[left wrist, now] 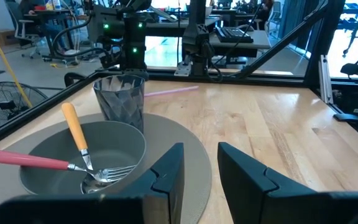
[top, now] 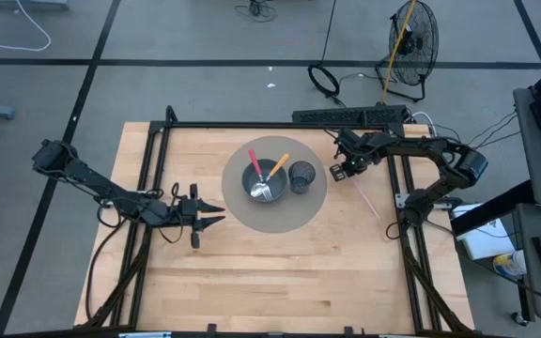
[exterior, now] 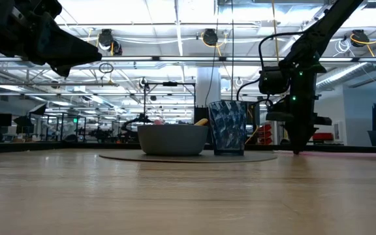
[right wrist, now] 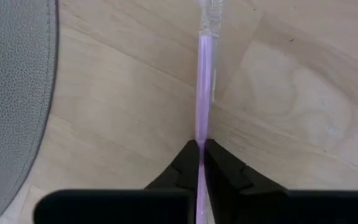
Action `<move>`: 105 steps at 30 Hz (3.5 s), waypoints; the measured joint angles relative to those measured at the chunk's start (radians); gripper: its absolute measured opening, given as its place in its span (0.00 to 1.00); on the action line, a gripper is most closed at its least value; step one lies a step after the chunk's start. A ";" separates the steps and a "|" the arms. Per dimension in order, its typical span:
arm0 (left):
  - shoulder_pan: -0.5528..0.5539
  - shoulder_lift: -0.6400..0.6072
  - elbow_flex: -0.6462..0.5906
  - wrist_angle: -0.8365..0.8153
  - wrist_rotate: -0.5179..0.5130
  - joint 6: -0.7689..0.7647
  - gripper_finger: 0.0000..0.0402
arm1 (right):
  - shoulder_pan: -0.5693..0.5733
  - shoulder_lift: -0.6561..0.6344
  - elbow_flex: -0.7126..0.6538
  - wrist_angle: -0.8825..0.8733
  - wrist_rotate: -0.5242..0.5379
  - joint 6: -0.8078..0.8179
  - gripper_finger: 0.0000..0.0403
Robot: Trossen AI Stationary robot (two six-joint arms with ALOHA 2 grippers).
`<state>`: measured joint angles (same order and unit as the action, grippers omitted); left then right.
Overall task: Pick & Place Utensil
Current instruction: Put the pink straw into the dark blue glass
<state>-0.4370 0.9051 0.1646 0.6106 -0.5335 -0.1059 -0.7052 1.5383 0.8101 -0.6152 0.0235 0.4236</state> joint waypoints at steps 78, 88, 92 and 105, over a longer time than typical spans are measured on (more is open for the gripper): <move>0.000 0.000 0.000 0.000 -0.055 0.021 0.26 | 0.322 -0.591 -0.002 0.967 -0.029 -0.332 0.00; 0.000 0.000 0.000 0.000 -0.054 0.009 0.26 | 0.385 -0.518 -0.002 1.050 -0.029 -0.339 0.00; 0.000 0.000 0.000 0.000 -0.054 0.006 0.26 | 0.389 -0.504 -0.002 1.057 -0.029 -0.339 0.00; 0.000 0.000 0.000 0.000 -0.054 0.005 0.26 | 0.389 -0.502 -0.002 1.057 -0.029 -0.343 0.00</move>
<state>-0.4370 0.9051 0.1646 0.6102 -0.5873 -0.1013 -0.3157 1.0363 0.8085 0.4416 -0.0055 0.0811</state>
